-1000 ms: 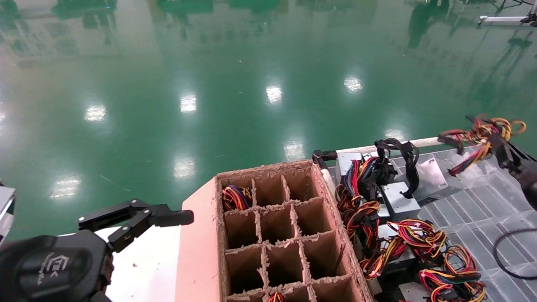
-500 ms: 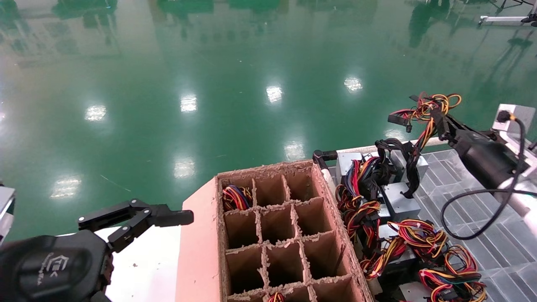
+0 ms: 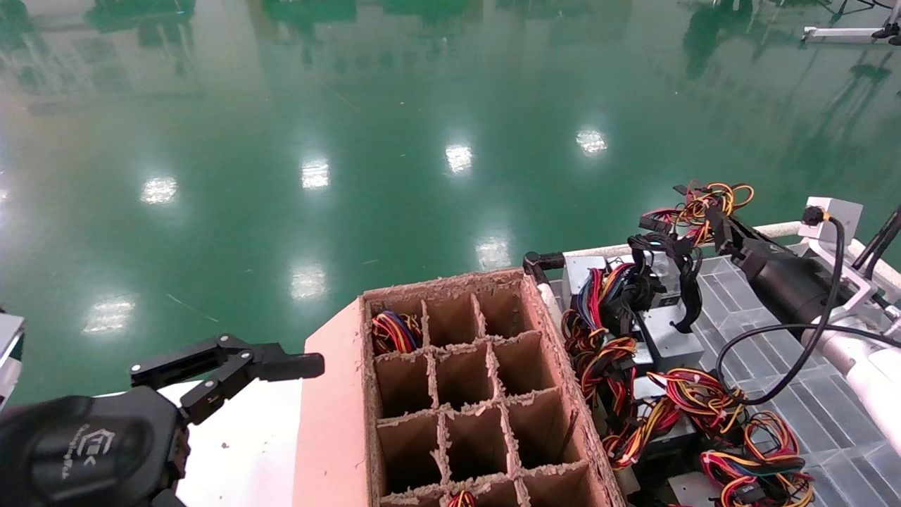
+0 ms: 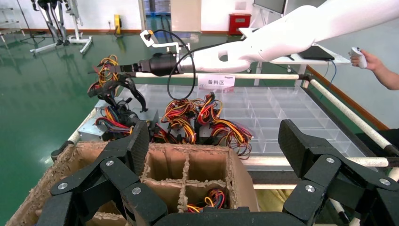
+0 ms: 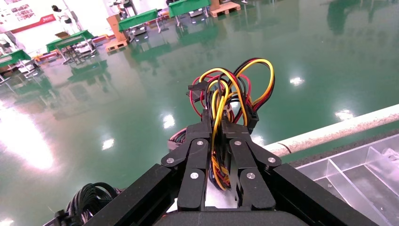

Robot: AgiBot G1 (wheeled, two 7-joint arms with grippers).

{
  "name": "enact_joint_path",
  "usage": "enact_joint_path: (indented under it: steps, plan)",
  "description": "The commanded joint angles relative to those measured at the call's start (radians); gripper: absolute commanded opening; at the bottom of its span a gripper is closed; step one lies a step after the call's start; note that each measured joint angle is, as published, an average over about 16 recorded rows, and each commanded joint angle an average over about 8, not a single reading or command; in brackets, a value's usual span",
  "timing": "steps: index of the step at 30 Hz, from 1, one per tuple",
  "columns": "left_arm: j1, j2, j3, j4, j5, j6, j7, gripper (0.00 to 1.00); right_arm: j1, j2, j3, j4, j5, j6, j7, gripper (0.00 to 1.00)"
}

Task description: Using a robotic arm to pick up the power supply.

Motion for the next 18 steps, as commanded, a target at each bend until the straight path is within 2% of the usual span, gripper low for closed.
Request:
enact_joint_path:
  steps: [1, 12, 18]
  plan:
    - [0.0, 0.0, 0.0, 0.0, 0.0, 0.0, 0.0, 1.0, 0.0, -0.002, 0.001, 0.0, 0.002, 0.001, 0.004, 1.0]
    - [0.0, 0.0, 0.0, 0.0, 0.0, 0.0, 0.0, 1.0, -0.001, 0.001, 0.001, 0.0, 0.001, -0.002, 0.004, 1.0]
    - [0.0, 0.0, 0.0, 0.0, 0.0, 0.0, 0.0, 1.0, 0.013, 0.025, -0.007, -0.004, -0.01, -0.046, 0.052, 1.0]
